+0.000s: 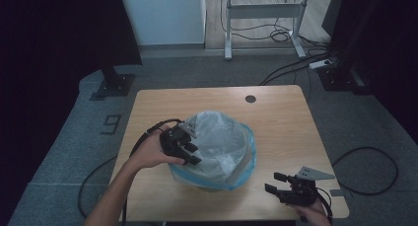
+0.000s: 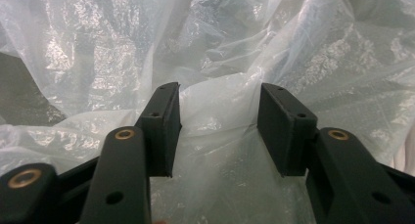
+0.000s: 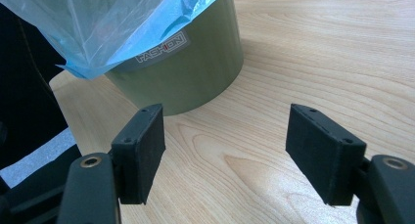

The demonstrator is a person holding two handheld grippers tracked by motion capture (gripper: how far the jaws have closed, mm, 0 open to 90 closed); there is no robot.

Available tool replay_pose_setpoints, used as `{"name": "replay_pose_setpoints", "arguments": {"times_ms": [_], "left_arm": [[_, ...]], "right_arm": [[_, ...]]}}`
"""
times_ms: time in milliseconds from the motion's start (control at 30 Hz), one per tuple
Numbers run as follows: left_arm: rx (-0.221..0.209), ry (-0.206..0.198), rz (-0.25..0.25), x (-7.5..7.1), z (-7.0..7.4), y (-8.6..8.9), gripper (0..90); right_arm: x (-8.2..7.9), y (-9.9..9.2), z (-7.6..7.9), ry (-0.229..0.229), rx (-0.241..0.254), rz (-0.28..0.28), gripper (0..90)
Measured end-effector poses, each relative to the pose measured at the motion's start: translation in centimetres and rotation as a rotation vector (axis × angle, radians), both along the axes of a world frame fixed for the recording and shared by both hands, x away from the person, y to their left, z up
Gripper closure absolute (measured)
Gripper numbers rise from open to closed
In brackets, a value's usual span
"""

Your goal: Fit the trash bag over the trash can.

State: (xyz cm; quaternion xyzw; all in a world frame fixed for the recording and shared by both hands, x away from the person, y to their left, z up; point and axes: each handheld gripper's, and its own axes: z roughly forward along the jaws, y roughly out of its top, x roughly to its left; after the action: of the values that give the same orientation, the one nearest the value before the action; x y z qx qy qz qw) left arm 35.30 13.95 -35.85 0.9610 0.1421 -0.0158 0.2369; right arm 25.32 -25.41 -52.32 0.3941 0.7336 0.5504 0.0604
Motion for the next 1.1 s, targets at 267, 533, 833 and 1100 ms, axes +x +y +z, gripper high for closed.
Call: {"name": "replay_pose_setpoints", "arguments": {"times_ms": [267, 533, 833, 1100], "left_arm": [[-0.174, -0.085, 0.054, -0.4, 1.1, 1.2, 37.1], [-0.325, -0.180, 0.139, -2.0, 2.2, 3.5, 33.2], [-0.417, -0.239, 0.224, -4.5, 1.7, 6.6, 31.3], [-0.476, -0.272, 0.300, -6.8, 0.6, 9.8, 31.0]], "right_arm": [[-0.1, -0.4, 0.1, 0.000, 0.005, -0.011, 30.2], [-0.2, -0.8, 0.2, -0.008, 0.007, -0.031, 30.2], [-0.2, -1.2, 0.3, -0.019, -0.026, -0.060, 29.4], [-0.2, -1.9, 0.4, -0.029, -0.029, -0.086, 28.8]]}}
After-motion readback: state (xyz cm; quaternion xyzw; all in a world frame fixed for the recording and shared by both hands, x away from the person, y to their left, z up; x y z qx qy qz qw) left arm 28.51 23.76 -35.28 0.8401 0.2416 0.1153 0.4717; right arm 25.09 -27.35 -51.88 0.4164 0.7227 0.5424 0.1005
